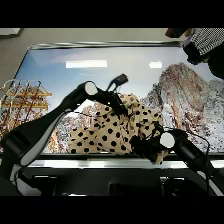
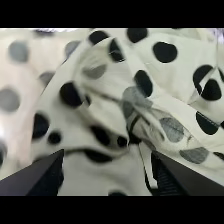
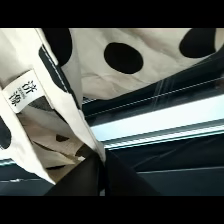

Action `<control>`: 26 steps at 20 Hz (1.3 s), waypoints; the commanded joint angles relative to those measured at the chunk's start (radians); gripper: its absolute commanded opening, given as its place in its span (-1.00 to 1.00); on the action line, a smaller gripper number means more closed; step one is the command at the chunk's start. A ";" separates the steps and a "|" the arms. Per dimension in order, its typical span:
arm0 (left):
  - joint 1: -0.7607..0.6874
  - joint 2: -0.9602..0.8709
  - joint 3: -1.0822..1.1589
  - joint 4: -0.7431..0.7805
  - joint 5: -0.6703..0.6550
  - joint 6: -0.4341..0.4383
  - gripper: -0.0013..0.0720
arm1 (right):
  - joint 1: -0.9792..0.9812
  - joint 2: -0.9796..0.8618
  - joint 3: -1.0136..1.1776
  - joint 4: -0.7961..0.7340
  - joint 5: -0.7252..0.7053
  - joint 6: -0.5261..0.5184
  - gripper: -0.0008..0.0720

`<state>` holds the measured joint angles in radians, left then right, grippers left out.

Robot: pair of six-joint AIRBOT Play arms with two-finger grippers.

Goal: Fold the clothes and pants, and hang the long-sleeved shirts on hangers.

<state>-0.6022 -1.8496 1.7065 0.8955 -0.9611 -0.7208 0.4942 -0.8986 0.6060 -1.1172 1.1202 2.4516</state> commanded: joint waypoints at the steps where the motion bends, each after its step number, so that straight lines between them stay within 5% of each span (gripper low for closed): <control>1: -0.090 -0.109 0.090 0.020 0.169 0.239 0.64 | 0.000 0.001 -0.001 -0.017 0.007 -0.002 -0.90; 7: -0.111 -0.160 0.090 0.021 0.410 0.241 0.64 | 0.000 0.001 -0.001 -0.020 0.007 -0.003 -0.90; 8: -0.106 -0.165 0.090 0.021 0.430 0.238 0.53 | 0.000 0.001 -0.001 -0.019 0.007 -0.005 -0.90; 9: -0.098 -0.170 0.090 0.022 0.432 0.238 0.10 | 0.000 0.001 -0.001 -0.019 0.007 -0.005 -0.90; 10: -0.089 -0.174 0.090 0.026 0.431 0.238 0.01 | 0.000 0.001 -0.001 -0.020 0.007 -0.005 -0.90; 14: -0.044 -0.174 0.090 0.024 0.410 0.166 0.02 | 0.000 0.001 -0.001 -0.020 0.006 -0.005 -0.90; 20: -0.032 -0.174 0.090 0.008 0.197 0.140 0.18 | 0.000 0.001 -0.001 -0.020 -0.004 -0.005 -0.90; 26: -0.041 -0.173 0.097 -0.029 0.183 0.128 0.33 | 0.000 0.001 -0.001 -0.021 -0.016 -0.005 -0.90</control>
<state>-0.6430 -2.0235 1.7981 0.8879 -0.7559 -0.5804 0.4942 -0.8986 0.6060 -1.1378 1.1110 2.4451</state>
